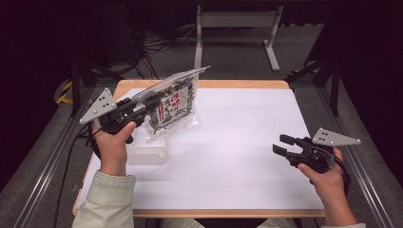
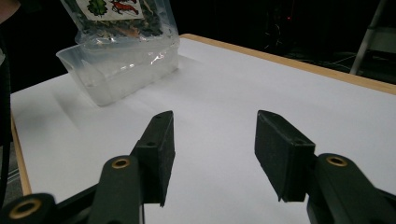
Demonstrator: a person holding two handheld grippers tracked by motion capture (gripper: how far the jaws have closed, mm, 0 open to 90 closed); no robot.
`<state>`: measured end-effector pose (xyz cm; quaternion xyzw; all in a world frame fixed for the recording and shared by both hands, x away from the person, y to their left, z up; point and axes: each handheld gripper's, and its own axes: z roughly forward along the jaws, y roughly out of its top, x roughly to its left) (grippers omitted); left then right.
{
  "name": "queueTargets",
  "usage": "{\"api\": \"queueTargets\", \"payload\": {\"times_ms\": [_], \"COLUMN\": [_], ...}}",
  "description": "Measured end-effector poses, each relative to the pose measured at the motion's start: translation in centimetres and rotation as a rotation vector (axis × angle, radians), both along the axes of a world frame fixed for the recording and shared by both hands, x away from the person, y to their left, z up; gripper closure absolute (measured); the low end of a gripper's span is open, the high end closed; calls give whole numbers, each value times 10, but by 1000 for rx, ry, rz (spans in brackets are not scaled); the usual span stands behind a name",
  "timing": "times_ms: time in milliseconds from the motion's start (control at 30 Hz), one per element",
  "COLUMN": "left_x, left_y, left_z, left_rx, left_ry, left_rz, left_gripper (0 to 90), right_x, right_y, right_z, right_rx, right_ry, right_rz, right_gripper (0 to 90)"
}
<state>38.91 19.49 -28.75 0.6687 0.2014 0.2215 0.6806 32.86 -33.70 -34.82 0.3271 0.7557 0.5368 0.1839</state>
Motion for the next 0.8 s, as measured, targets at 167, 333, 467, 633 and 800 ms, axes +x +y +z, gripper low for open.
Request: {"api": "queueTargets", "payload": {"times_ms": [167, 333, 467, 633, 800], "left_x": [-4, -6, -6, -4, -2], "left_y": [11, 22, 30, 38, 44], "left_z": [0, -2, -3, -4, -6], "left_rx": [-7, -12, -16, -21, -31], "left_ry": [-8, -5, -9, -18, -18], "left_rz": [28, 63, 81, 96, 101], "left_gripper": [734, 734, 735, 735, 735], "right_x": [3, 5, 6, 6, 6], "right_y": [4, 8, 11, 10, 10], "right_z": [-1, -1, -2, -2, -3], "right_rx": [-5, -7, -8, -9, -11], "right_ry": [1, -1, -1, 2, 2], "right_rz": [10, 21, 30, 26, 25], "right_gripper": [488, 490, 490, 490, 490]}}
